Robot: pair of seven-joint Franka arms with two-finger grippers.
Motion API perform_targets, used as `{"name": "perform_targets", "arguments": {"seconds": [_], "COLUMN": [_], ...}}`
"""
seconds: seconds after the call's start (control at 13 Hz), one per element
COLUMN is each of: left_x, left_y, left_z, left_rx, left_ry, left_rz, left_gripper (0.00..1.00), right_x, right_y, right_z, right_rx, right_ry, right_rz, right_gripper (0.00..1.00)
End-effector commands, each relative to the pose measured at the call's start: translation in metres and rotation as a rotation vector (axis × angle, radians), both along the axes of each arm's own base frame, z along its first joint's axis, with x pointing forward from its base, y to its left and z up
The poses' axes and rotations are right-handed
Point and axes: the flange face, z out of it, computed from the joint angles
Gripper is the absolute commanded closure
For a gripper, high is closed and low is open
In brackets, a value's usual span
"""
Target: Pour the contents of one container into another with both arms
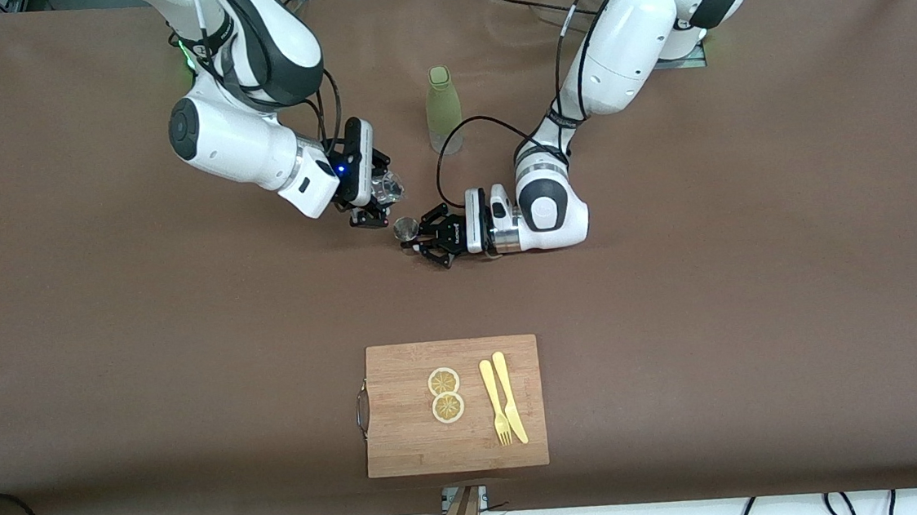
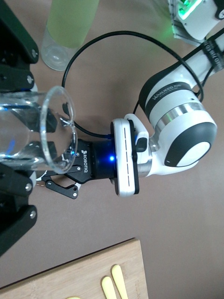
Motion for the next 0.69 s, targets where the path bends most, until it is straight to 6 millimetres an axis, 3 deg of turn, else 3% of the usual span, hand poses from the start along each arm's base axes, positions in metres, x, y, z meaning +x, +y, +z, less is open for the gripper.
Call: {"name": "perform_targets", "arguments": {"seconds": [0.0,0.23,0.61], "left_x": [0.007,0.008,0.019], "left_y": [-0.002,-0.001,0.006], "left_z": [0.002,0.005,0.031], "left_rx": [-0.005,-0.008,-0.043], "left_ry": [-0.035,-0.037,-0.059], "left_rz": [0.012,0.014,0.013], "left_gripper": [1.0,1.0,1.0], "right_x": [0.002,0.016,0.038], "right_y": [-0.026,-0.056,-0.104], "right_z": [0.009,0.004,-0.005], "right_rx": [0.041,0.127,0.25], "right_ry": [0.048,0.052,0.041], "right_rz": [-0.043,-0.045,-0.091], "right_gripper": [0.97,0.97,0.97]}}
